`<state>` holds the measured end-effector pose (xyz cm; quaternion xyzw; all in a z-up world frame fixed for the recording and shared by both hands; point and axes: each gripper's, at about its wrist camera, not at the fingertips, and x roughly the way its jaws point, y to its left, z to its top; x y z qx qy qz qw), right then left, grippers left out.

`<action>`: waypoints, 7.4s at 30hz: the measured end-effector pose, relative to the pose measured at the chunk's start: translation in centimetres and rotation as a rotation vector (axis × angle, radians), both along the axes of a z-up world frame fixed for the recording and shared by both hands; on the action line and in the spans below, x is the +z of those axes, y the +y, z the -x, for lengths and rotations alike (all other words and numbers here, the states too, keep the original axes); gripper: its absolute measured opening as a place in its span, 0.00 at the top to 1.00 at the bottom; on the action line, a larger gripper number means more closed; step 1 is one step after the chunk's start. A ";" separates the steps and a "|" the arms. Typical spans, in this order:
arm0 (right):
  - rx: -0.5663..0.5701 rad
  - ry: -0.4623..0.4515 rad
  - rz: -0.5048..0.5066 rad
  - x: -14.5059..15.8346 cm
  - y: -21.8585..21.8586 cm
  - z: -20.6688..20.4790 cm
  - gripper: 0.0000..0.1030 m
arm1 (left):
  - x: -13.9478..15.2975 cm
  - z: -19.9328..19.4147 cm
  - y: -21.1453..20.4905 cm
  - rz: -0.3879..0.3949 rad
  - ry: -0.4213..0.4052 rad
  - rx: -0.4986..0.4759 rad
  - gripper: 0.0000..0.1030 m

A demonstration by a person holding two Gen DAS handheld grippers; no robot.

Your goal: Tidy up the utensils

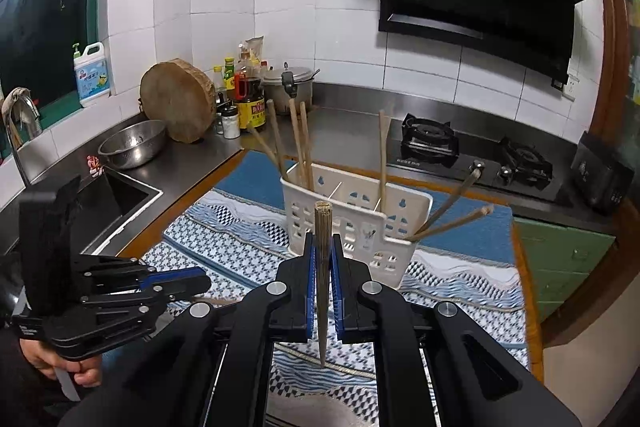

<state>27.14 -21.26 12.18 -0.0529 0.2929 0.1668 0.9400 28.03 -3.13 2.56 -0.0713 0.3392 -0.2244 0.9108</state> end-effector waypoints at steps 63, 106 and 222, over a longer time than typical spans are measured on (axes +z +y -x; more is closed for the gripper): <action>-0.002 -0.112 0.003 6.1 -0.3 -2.2 0.93 | 0.7 -0.1 0.8 -0.067 -0.105 0.007 0.95; -0.114 -0.049 0.058 0.9 -1.8 -16.1 0.92 | 12.2 -14.4 -2.4 -0.025 -0.315 0.081 0.95; -0.221 -0.036 -0.046 -7.8 -1.4 20.1 0.07 | 1.0 20.5 3.4 -0.262 -0.228 0.300 0.06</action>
